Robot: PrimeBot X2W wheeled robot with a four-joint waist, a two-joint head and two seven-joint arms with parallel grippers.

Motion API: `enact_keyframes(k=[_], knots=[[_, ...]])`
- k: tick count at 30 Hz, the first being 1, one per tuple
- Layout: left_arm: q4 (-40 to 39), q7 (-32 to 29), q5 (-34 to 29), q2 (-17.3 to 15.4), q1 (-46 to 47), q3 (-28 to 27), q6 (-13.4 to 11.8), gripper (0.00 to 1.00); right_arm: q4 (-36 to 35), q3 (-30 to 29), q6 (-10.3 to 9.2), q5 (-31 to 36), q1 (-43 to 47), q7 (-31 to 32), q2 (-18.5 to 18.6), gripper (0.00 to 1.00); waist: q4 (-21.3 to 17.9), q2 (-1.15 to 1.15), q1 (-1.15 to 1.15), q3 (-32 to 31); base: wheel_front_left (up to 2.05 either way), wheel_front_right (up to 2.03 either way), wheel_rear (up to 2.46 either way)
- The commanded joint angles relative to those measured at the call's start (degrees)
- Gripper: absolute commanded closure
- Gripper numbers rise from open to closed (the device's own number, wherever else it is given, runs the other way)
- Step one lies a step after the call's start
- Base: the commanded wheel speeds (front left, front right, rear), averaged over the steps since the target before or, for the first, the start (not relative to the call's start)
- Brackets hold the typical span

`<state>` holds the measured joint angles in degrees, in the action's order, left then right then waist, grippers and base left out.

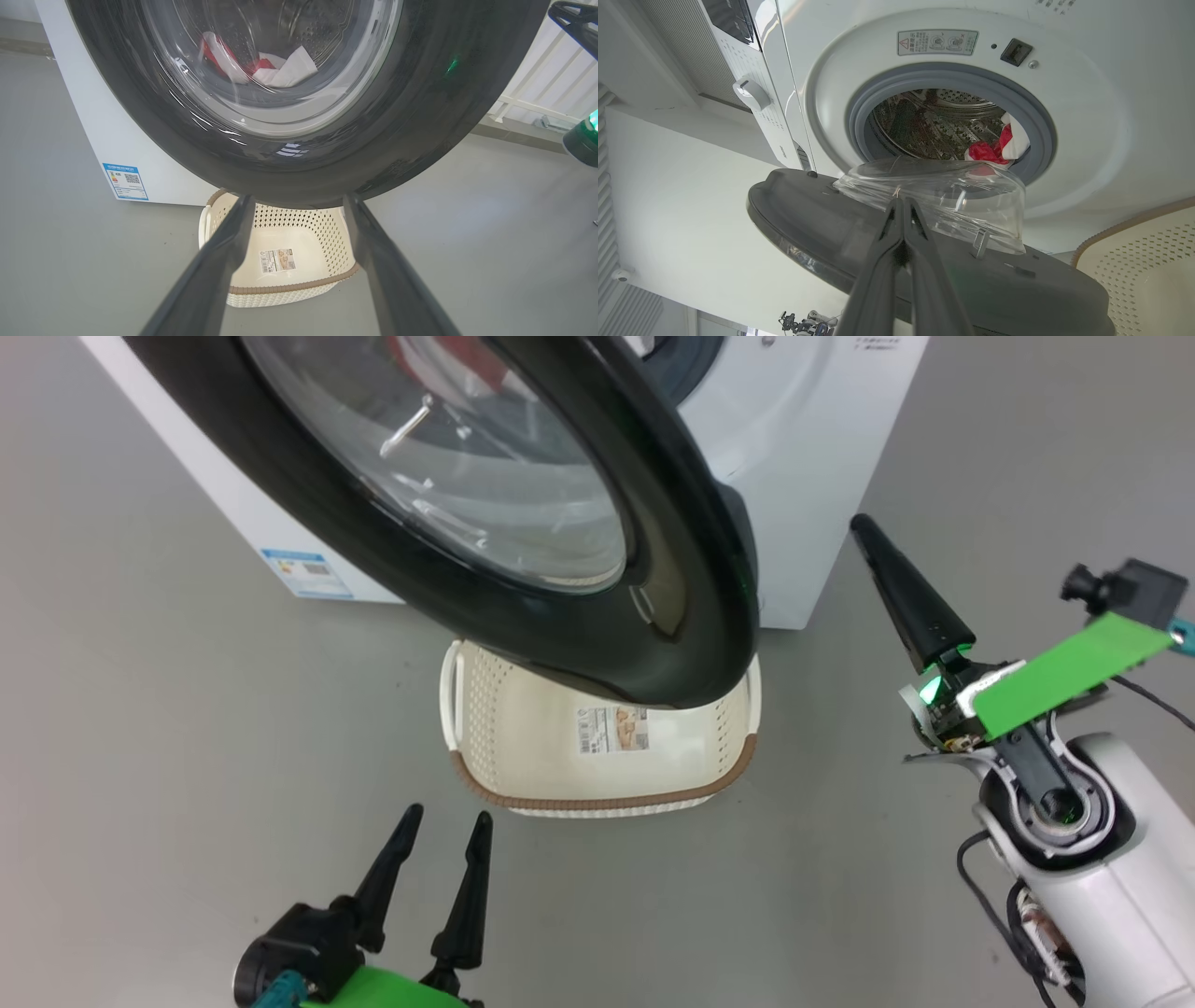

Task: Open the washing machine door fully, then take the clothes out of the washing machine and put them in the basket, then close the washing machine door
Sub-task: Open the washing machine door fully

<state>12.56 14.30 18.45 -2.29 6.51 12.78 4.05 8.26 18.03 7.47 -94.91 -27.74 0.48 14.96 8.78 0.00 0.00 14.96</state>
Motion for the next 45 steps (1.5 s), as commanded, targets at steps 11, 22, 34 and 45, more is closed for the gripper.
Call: enact_keyframes(k=[11,22,34,45], knots=[[-1.7,0.7,2.1,-0.6,3.1,0.5,-1.0,0.0,5.3,-4.7,0.02,-8.6,-4.3,21.5,-2.1,1.0,3.2,0.0,0.0,3.7,0.0,0.0,0.0],[-1.5,0.7,3.6,-0.6,3.3,1.8,-1.5,0.0,7.5,-7.1,0.02,-6.2,-3.7,31.1,-5.2,1.0,5.1,0.0,0.0,3.4,0.0,0.0,0.0],[-1.4,0.7,4.1,-0.6,1.7,2.4,-2.1,0.0,6.9,-6.8,0.02,-1.7,1.2,35.0,-8.4,1.0,8.9,0.0,0.0,0.2,0.0,0.0,0.0],[-1.4,0.7,4.6,-0.6,-0.8,2.9,-2.3,0.0,6.5,-4.1,0.02,1.7,5.0,35.7,-10.3,1.0,13.6,0.0,0.0,-3.2,0.0,0.0,0.0]])
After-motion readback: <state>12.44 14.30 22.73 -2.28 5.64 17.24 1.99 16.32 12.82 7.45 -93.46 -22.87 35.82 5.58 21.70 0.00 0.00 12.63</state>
